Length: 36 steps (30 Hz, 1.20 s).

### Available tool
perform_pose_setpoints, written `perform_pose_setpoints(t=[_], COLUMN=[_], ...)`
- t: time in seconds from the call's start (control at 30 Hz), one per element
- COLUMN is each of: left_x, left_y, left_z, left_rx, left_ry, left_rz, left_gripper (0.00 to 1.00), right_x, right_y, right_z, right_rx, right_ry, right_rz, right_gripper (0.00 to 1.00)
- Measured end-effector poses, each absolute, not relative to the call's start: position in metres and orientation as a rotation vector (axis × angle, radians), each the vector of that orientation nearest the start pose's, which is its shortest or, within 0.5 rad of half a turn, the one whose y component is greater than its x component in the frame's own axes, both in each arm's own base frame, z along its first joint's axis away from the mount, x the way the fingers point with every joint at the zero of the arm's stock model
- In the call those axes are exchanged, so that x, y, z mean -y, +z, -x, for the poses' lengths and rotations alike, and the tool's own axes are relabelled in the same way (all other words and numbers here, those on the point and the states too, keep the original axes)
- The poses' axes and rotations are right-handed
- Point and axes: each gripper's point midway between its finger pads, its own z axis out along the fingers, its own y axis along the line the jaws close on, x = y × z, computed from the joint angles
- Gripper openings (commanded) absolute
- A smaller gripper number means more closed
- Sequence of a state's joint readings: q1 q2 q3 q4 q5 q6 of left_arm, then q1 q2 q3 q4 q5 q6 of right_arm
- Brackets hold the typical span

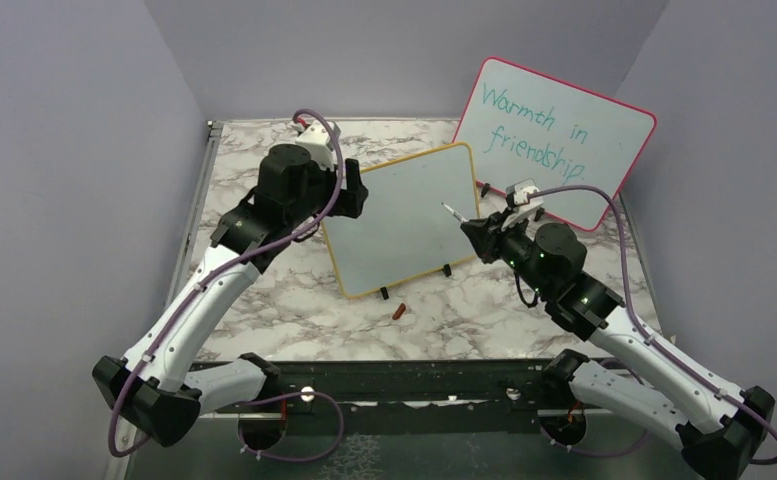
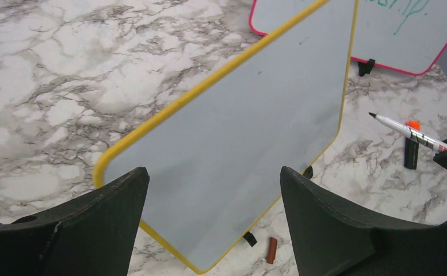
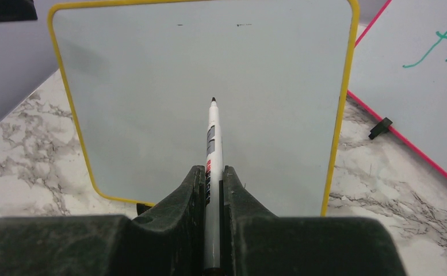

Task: Write a sentence on the whiteboard

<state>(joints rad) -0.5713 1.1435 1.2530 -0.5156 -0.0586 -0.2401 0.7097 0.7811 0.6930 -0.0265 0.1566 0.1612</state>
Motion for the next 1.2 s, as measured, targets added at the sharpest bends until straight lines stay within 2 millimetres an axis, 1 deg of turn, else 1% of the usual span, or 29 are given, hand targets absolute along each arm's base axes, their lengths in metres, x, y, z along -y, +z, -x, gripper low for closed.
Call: perform_pose_setpoints(t=[0.13, 0.23, 0.3, 0.43, 0.53, 0.8, 0.9, 1.03, 1.1, 1.2], left_x=[0.17, 0.148, 0.128, 0.103, 0.102, 0.12, 0.126, 0.131, 0.133, 0.136], left_y=[0.312, 0.315, 0.311, 0.296, 0.285, 0.28, 0.276, 0.26, 0.253, 0.248], left_z=[-0.32, -0.334, -0.343, -0.354, -0.356, -0.361, -0.363, -0.364, -0.361, -0.357], left_rx=[-1.962, -1.942, -1.937, -1.95, -1.961, -1.939, -1.937, -1.956, -1.967, -1.962], left_ry=[-0.483, -0.518, -0.55, -0.64, -0.725, -0.935, -1.003, -1.076, -1.1, -1.134], left_rz=[-0.246, -0.203, -0.162, -0.105, -0.11, -0.202, -0.237, -0.263, -0.27, -0.292], left_gripper=[0.85, 0.84, 0.84, 0.83, 0.81, 0.7, 0.62, 0.52, 0.44, 0.32], right_x=[-0.202, -0.205, -0.208, -0.213, -0.217, -0.22, -0.222, -0.225, -0.226, -0.229], right_y=[0.264, 0.265, 0.267, 0.269, 0.267, 0.267, 0.266, 0.265, 0.263, 0.261], right_z=[-0.26, -0.26, -0.26, -0.26, -0.261, -0.262, -0.262, -0.262, -0.263, -0.262], right_rx=[-1.702, -1.707, -1.703, -1.702, -1.713, -1.728, -1.729, -1.736, -1.739, -1.744], right_ry=[0.527, 0.534, 0.543, 0.56, 0.565, 0.566, 0.572, 0.579, 0.58, 0.59], right_rz=[0.384, 0.402, 0.411, 0.43, 0.45, 0.467, 0.474, 0.486, 0.493, 0.508], right_gripper=[0.01, 0.01, 0.01, 0.01, 0.01, 0.01, 0.01, 0.01, 0.01, 0.01])
